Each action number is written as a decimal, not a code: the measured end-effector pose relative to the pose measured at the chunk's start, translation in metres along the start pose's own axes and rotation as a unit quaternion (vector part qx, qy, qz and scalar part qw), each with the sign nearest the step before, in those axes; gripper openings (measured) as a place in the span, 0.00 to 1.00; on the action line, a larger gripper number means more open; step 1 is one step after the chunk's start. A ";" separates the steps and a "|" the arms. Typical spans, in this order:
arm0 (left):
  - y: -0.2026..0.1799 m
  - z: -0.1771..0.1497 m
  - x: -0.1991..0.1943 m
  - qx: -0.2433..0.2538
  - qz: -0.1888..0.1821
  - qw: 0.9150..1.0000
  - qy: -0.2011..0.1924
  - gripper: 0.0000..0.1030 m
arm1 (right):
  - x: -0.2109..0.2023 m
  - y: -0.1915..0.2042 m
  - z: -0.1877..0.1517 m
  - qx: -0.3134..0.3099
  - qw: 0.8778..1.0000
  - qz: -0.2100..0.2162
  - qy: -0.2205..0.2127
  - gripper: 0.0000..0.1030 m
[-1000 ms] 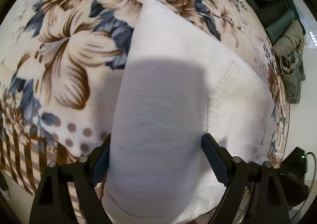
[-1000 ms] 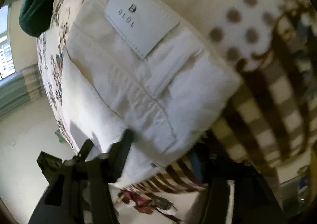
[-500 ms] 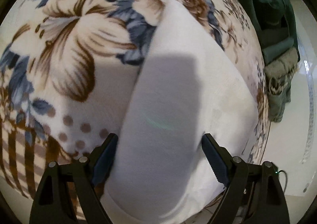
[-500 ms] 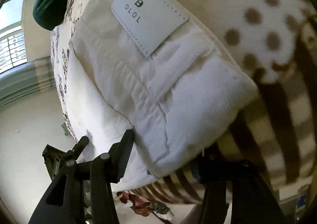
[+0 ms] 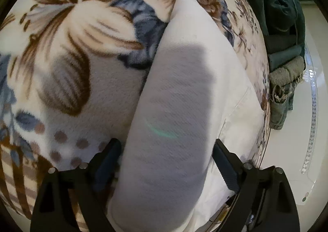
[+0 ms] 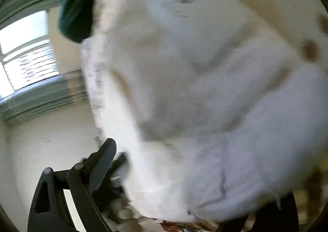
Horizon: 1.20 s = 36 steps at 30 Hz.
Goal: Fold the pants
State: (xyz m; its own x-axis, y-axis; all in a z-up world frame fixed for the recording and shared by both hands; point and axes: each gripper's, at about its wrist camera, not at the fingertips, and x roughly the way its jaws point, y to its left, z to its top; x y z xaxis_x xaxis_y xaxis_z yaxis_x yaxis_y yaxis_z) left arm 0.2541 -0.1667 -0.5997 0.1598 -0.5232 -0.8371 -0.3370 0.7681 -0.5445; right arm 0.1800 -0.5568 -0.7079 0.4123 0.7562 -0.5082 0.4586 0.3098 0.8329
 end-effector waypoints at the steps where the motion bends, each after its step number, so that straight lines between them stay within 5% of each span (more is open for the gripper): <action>1: 0.001 0.000 0.000 -0.001 -0.002 1.000 0.001 0.87 | 0.001 0.010 -0.003 -0.007 1.000 0.004 0.001 0.94; 5: 0.007 0.002 -0.001 -0.012 -0.017 1.000 0.001 0.87 | 0.018 0.015 -0.006 -0.051 0.998 -0.024 0.023 0.92; 7: 0.008 0.001 -0.001 -0.009 -0.021 1.000 0.001 0.87 | 0.028 0.010 -0.008 -0.060 0.997 -0.048 0.026 0.83; 10: 0.009 0.000 -0.003 -0.009 -0.031 0.999 -0.002 0.87 | 0.032 0.017 -0.013 -0.079 0.993 -0.080 0.022 0.55; 12: 0.008 0.000 -0.006 -0.007 -0.039 0.999 -0.009 0.75 | 0.031 0.020 -0.018 -0.088 0.993 -0.083 0.016 0.36; 13: 0.007 -0.001 -0.008 0.000 -0.048 0.999 -0.014 0.57 | 0.030 0.023 -0.020 -0.091 0.992 -0.084 0.013 0.35; 15: 0.002 -0.006 -0.014 0.022 -0.041 0.999 -0.023 0.49 | 0.022 0.027 -0.026 -0.095 0.992 -0.085 0.001 0.29; 21: -0.013 -0.011 -0.041 0.040 -0.053 0.997 -0.044 0.30 | -0.001 0.062 -0.040 -0.123 0.988 -0.096 -0.018 0.24; 29: -0.046 0.003 -0.097 0.067 -0.065 0.994 -0.063 0.27 | -0.022 0.142 -0.048 -0.155 0.984 -0.089 -0.029 0.23; 36: -0.066 0.059 -0.157 0.077 -0.087 0.989 -0.092 0.27 | 0.005 0.243 -0.036 -0.189 0.978 -0.076 -0.049 0.23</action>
State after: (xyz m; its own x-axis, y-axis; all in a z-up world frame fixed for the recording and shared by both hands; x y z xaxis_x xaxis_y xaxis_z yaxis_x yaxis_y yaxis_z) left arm 0.3059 -0.1129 -0.4353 0.3733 -0.5872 -0.7182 -0.1474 0.7268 -0.6709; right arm 0.2656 -0.4572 -0.5001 0.4446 0.6319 -0.6348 0.2040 0.6186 0.7587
